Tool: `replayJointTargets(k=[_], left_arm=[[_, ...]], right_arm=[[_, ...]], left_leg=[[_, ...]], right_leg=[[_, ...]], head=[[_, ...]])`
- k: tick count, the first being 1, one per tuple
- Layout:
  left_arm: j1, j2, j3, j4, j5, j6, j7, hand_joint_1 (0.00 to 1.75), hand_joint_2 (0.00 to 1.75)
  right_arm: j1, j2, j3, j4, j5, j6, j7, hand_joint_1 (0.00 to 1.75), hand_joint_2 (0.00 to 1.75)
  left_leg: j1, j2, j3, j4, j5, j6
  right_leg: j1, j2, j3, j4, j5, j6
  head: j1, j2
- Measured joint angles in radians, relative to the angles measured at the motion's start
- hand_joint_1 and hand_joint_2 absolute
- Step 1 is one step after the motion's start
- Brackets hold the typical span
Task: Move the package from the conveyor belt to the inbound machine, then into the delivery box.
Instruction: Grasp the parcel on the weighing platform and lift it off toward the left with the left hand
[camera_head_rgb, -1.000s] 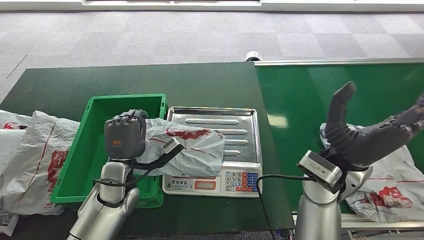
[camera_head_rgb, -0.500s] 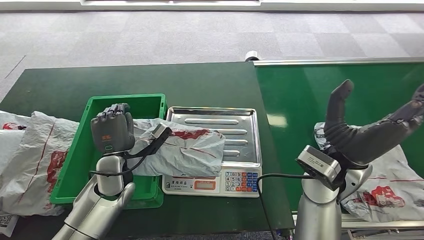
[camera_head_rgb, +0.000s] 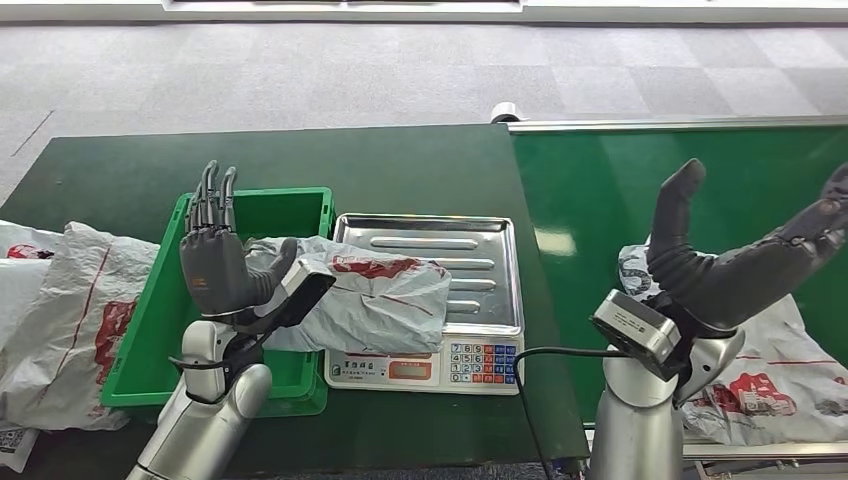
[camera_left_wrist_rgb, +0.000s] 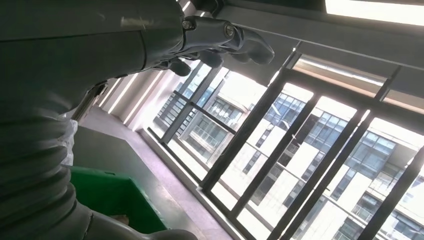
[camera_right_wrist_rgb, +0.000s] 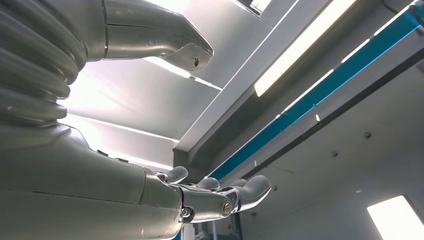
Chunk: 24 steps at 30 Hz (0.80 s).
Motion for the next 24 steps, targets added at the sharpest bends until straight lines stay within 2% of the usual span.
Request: replayJointTargets(k=[14, 16, 19, 22, 24], left_arm=[[0.010, -0.010, 0.014, -0.018, 0.005, 0.000, -0.004, 0.00, 1.75], [0.012, -0.010, 0.015, -0.021, 0.042, -0.014, -0.035, 0.00, 1.75], [0.023, -0.010, 0.016, -0.041, 0.198, -0.137, -0.186, 0.00, 1.75], [0.048, -0.008, 0.016, -0.075, 0.314, -0.384, -0.343, 0.00, 1.75], [0.069, -0.003, 0.011, -0.089, 0.333, -0.524, -0.403, 0.00, 1.75]], right_arm=[[0.000, 0.000, 0.000, 0.000, 0.000, 0.000, -0.001, 0.00, 1.75], [0.000, 0.000, 0.000, 0.000, -0.002, 0.000, -0.003, 0.00, 1.75], [0.000, 0.000, 0.000, 0.003, -0.017, 0.000, -0.021, 0.00, 1.75], [-0.001, 0.000, 0.000, 0.015, -0.044, 0.000, -0.050, 0.00, 1.75], [-0.001, 0.000, 0.000, 0.028, -0.054, 0.001, -0.059, 0.00, 1.75]], left_leg=[[0.000, 0.000, 0.000, 0.000, 0.000, 0.000], [0.000, 0.000, 0.000, 0.000, 0.000, 0.000], [0.000, 0.000, 0.000, 0.000, 0.000, 0.000], [0.000, 0.000, 0.000, 0.000, 0.000, 0.000], [0.000, 0.000, 0.000, 0.000, 0.000, 0.000]], right_leg=[[0.000, 0.000, 0.000, 0.000, 0.000, 0.000], [0.000, 0.000, 0.000, 0.000, 0.000, 0.000], [0.000, 0.000, 0.000, 0.000, 0.000, 0.000], [0.000, 0.000, 0.000, 0.000, 0.000, 0.000], [0.000, 0.000, 0.000, 0.000, 0.000, 0.000]], head=[[0.000, 0.000], [0.000, 0.000], [0.000, 0.000], [0.000, 0.000], [0.000, 0.000]])
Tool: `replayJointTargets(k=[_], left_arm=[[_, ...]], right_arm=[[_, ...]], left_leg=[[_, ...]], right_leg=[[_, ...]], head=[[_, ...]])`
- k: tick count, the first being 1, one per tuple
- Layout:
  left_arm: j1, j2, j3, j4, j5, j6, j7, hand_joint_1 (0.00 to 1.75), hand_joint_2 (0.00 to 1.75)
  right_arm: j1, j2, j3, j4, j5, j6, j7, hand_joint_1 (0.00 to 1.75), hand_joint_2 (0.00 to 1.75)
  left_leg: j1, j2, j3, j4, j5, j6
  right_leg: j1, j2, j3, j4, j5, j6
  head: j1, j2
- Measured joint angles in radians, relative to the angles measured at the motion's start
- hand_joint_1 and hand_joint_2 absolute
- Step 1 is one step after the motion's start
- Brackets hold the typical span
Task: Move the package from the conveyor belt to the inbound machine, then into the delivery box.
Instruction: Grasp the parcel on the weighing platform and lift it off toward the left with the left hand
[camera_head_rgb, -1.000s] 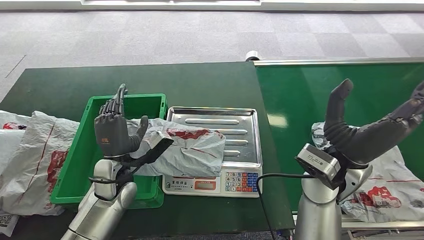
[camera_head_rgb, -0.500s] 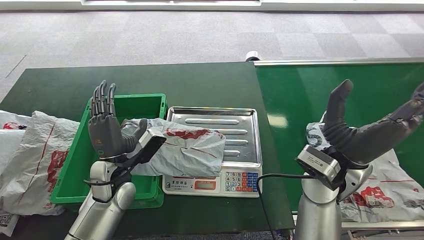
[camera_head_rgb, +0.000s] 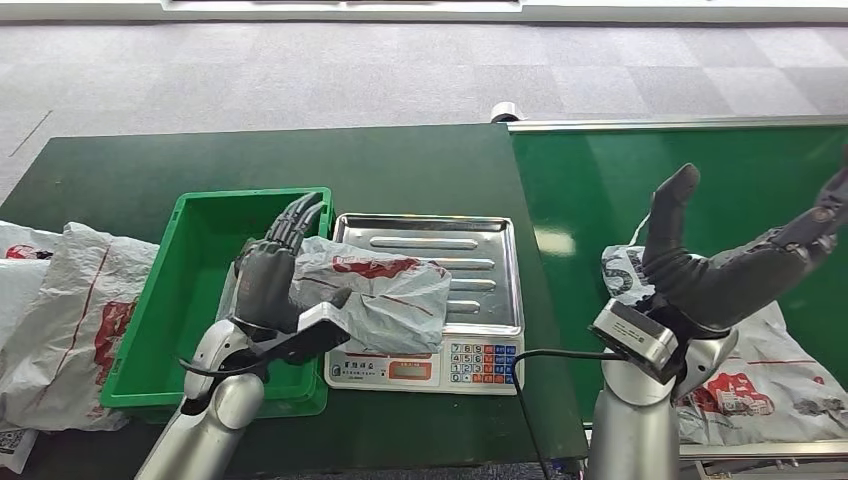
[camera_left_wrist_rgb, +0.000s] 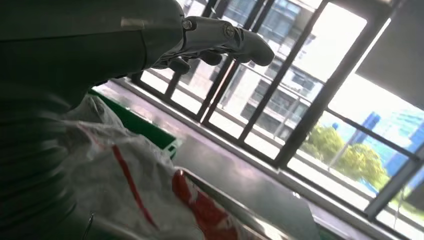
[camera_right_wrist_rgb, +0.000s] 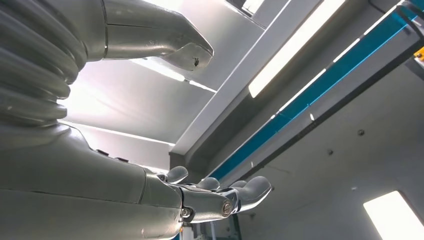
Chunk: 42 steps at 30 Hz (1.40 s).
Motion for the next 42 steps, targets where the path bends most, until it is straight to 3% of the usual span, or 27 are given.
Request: replayJointTargets(k=[2, 7, 13, 21, 25, 42], left_arm=[[0.017, 0.005, -0.009, -0.002, -0.008, -0.077, -0.027, 0.00, 1.75], [0.009, 0.014, -0.040, 0.051, -0.066, -0.144, -0.029, 0.00, 1.75], [-0.062, 0.018, -0.079, 0.204, -0.099, -0.135, -0.035, 0.00, 1.75], [-0.100, 0.018, -0.109, 0.256, -0.104, -0.148, -0.025, 0.00, 1.75], [-0.112, 0.018, -0.119, 0.271, -0.107, -0.165, -0.023, 1.75, 1.75], [-0.126, 0.010, -0.138, 0.285, -0.103, -0.171, -0.029, 1.75, 1.75]], right_arm=[[0.000, 0.000, 0.000, 0.012, -0.002, 0.000, -0.001, 0.00, 1.75], [0.000, 0.000, 0.000, 0.028, -0.003, 0.000, -0.007, 0.00, 1.75], [0.001, 0.000, -0.002, 0.029, -0.002, 0.000, -0.012, 0.00, 1.75], [0.001, 0.000, -0.003, 0.029, 0.009, -0.001, -0.005, 0.00, 1.75], [0.001, 0.000, -0.003, 0.029, 0.018, -0.001, 0.001, 0.00, 1.75], [0.002, 0.000, -0.004, 0.020, 0.018, -0.001, 0.000, 0.00, 1.75]], left_leg=[[0.000, 0.000, 0.000, 0.000, 0.000, 0.000], [0.000, 0.000, 0.000, 0.000, 0.000, 0.000], [0.000, 0.000, 0.001, 0.000, 0.000, 0.000], [0.000, -0.001, 0.003, 0.000, 0.000, 0.000], [0.000, -0.001, 0.003, 0.000, 0.001, 0.000], [0.000, 0.000, 0.004, 0.000, 0.001, 0.000]], right_leg=[[0.000, 0.000, 0.000, 0.000, 0.000, 0.000], [0.000, -0.001, -0.001, 0.000, 0.000, 0.000], [0.000, 0.000, 0.001, 0.000, 0.000, 0.000], [0.000, -0.001, 0.003, 0.000, 0.000, 0.000], [0.000, -0.001, 0.003, 0.000, 0.000, 0.000], [0.000, 0.000, 0.003, 0.000, 0.001, 0.000]], head=[[0.000, 0.000], [0.000, 0.000], [0.000, 0.000], [0.000, 0.000], [0.000, 0.000], [0.000, 0.000]])
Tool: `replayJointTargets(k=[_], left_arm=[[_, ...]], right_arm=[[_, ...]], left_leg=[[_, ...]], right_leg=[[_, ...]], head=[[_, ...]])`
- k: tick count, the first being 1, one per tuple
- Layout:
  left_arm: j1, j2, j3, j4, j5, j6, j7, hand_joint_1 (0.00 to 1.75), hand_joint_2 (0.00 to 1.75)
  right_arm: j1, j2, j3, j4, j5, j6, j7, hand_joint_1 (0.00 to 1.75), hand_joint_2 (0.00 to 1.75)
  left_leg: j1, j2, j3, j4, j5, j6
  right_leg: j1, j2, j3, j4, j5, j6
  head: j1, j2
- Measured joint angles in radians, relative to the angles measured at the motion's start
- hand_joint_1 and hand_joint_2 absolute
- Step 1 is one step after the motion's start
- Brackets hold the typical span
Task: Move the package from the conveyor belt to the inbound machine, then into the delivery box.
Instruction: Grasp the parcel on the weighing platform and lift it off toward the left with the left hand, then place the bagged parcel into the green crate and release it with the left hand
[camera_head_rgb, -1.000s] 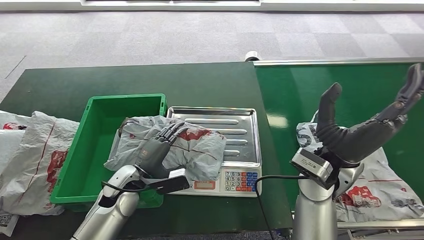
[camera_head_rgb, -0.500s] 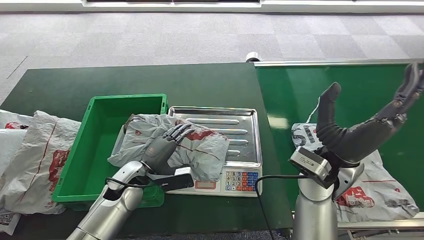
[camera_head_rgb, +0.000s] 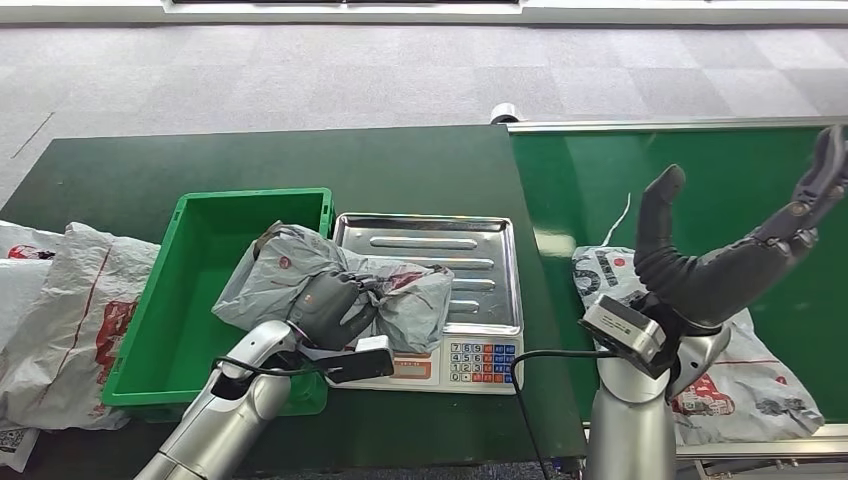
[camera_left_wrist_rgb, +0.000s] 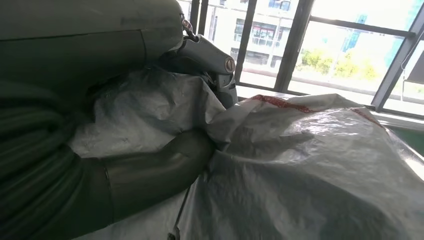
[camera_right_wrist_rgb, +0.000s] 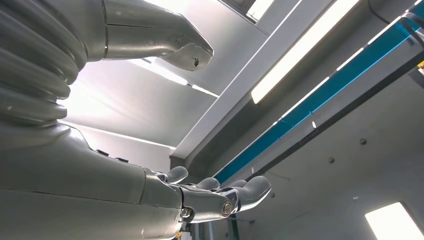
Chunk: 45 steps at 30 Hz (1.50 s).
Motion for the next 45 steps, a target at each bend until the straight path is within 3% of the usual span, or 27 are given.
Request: replayJointTargets(k=[3, 7, 11, 15, 18, 20, 34, 38, 42, 45], left_arm=[[-0.001, -0.003, 0.000, 0.000, -0.013, 0.055, 0.014, 1.75, 1.75], [-0.004, -0.015, 0.012, -0.022, -0.126, 0.285, 0.150, 1.75, 1.75], [-0.006, -0.021, 0.026, -0.044, -0.226, 0.357, 0.245, 1.75, 1.75], [-0.005, -0.022, 0.061, -0.066, -0.551, 0.493, 0.568, 1.75, 1.75], [-0.006, 0.011, 0.069, -0.092, -0.614, 0.511, 0.782, 1.75, 1.75], [-0.007, 0.037, 0.069, -0.106, -0.617, 0.515, 0.851, 1.75, 1.75], [-0.007, 0.093, 0.066, -0.124, -0.617, 0.493, 0.914, 1.75, 1.75], [-0.007, 0.099, 0.056, -0.122, -0.617, 0.447, 0.923, 0.03, 1.75], [-0.007, 0.101, 0.036, -0.105, -0.617, 0.373, 0.941, 0.00, 0.00], [-0.006, 0.095, 0.029, -0.087, -0.617, 0.398, 0.921, 0.00, 0.00]], right_arm=[[0.002, 0.000, -0.002, -0.008, 0.001, 0.000, 0.003, 0.00, 1.75], [0.009, 0.000, -0.015, -0.033, 0.009, 0.000, 0.021, 0.00, 1.75], [0.016, -0.001, -0.026, -0.052, 0.016, 0.000, 0.029, 0.00, 1.75], [0.023, -0.002, -0.034, -0.067, 0.037, 0.000, 0.060, 0.00, 1.75], [0.027, -0.002, -0.035, -0.072, 0.051, 0.000, 0.082, 0.00, 1.75], [0.027, -0.003, -0.035, -0.072, 0.058, 0.000, 0.092, 0.00, 1.75], [0.027, -0.003, -0.035, -0.072, 0.055, 0.000, 0.091, 0.00, 1.75], [0.027, -0.003, -0.035, -0.072, 0.054, 0.000, 0.091, 0.00, 1.75], [0.027, -0.003, -0.035, -0.072, 0.054, 0.000, 0.091, 0.00, 1.75], [0.028, -0.003, -0.035, -0.072, 0.054, 0.000, 0.090, 0.00, 1.75]], left_leg=[[0.000, 0.000, 0.000, 0.000, 0.000, 0.000], [0.000, 0.000, -0.001, 0.000, 0.000, 0.000], [0.000, 0.000, -0.002, 0.000, 0.000, 0.000], [0.000, 0.001, -0.002, 0.000, -0.001, 0.000], [0.000, 0.001, -0.002, 0.000, -0.001, 0.000], [0.001, 0.001, -0.002, 0.000, 0.000, -0.001], [0.001, 0.000, -0.002, 0.000, 0.000, -0.001], [0.001, 0.000, -0.002, 0.000, 0.000, -0.001], [0.001, 0.000, -0.002, 0.000, 0.000, -0.001], [0.001, 0.000, -0.002, 0.000, 0.000, -0.001]], right_leg=[[0.000, 0.000, -0.001, 0.000, 0.000, 0.000], [0.000, 0.000, -0.002, 0.000, 0.000, 0.000], [0.000, 0.000, -0.002, 0.000, 0.000, 0.000], [0.000, 0.001, -0.002, 0.000, 0.000, 0.000], [0.001, 0.001, -0.002, 0.000, 0.000, 0.000], [0.001, 0.001, -0.002, 0.000, 0.000, 0.000], [0.001, 0.001, -0.002, 0.000, 0.000, -0.001], [0.001, 0.001, -0.002, 0.000, 0.000, -0.001], [0.001, 0.001, -0.002, 0.000, 0.000, -0.001], [0.001, 0.001, -0.002, 0.000, 0.000, -0.001]], head=[[0.000, 0.000], [0.000, 0.000], [0.000, 0.000], [0.000, 0.000], [0.000, 0.000], [0.000, 0.000], [0.000, 0.000], [0.000, 0.000], [0.000, 0.000], [0.000, 0.000]])
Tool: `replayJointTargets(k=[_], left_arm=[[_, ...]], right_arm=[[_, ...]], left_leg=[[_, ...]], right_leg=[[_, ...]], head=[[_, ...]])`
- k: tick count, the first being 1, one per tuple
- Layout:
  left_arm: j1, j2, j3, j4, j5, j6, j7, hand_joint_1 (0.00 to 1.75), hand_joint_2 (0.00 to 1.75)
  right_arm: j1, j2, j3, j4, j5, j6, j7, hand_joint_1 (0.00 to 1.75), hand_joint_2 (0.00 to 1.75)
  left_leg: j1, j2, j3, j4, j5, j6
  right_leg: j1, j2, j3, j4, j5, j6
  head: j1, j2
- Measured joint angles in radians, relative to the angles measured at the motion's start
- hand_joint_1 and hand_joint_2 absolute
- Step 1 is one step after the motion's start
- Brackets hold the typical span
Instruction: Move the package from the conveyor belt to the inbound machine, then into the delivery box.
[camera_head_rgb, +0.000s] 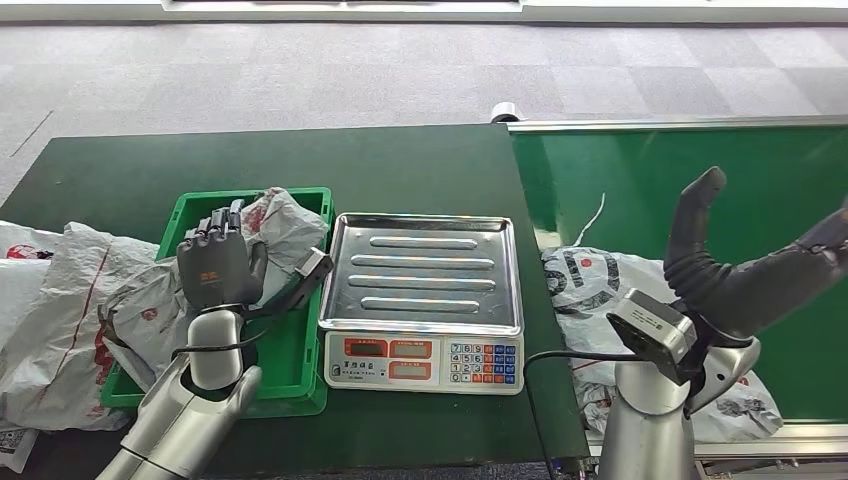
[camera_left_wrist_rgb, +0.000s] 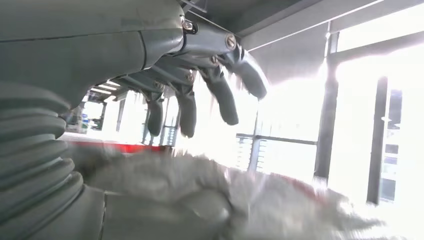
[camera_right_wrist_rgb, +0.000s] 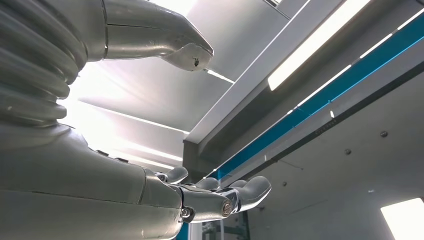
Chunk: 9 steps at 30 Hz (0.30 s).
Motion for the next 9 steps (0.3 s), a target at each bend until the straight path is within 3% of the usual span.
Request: replayJointTargets(k=[9], left_arm=[[0.003, -0.021, 0.001, 0.029, 0.000, 0.059, -0.070, 0.00, 0.00]], right_arm=[[0.000, 0.000, 0.000, 0.000, -0.004, 0.000, -0.014, 0.00, 1.75]], left_leg=[[0.000, 0.000, 0.000, 0.000, 0.000, 0.000]], right_leg=[[0.000, 0.000, 0.000, 0.000, 0.000, 0.000]], head=[[0.000, 0.000]])
